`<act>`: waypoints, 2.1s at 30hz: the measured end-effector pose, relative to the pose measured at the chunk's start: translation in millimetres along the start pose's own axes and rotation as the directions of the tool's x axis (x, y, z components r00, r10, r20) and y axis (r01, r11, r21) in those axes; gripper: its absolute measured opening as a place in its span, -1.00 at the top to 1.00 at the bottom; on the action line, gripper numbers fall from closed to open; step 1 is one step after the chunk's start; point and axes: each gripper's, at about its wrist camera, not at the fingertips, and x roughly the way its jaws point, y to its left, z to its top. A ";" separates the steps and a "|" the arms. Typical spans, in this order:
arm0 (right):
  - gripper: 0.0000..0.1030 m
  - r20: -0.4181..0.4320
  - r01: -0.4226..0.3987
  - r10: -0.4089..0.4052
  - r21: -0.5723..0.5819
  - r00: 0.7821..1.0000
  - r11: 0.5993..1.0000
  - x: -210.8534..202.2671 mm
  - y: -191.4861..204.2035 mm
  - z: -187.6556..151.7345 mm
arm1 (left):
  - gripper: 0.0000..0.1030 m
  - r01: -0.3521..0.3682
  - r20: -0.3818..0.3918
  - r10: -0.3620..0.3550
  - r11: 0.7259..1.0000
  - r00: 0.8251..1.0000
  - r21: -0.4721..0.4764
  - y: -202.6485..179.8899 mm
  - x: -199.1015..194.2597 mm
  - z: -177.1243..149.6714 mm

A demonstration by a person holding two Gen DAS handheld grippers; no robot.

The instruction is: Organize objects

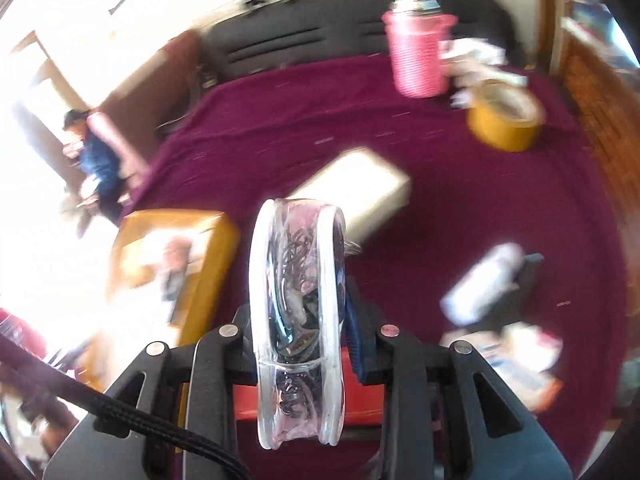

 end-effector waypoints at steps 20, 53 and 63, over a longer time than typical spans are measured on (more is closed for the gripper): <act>0.41 -0.143 -0.046 0.036 -0.072 0.989 0.996 124.1 127.0 -19.1 | 0.04 0.011 -0.096 -0.030 0.981 0.995 -0.193 39.5 68.1 26.4; 0.01 -0.047 -0.098 0.096 -0.037 0.994 0.995 100.8 137.5 -27.9 | -0.10 0.064 0.135 -0.031 0.966 0.990 -0.250 53.9 -43.0 -33.1; 0.01 0.045 -0.112 0.116 -0.087 0.992 0.990 27.0 117.5 -30.4 | -0.10 0.037 0.156 -0.012 0.987 0.988 -0.158 20.6 -61.7 -32.5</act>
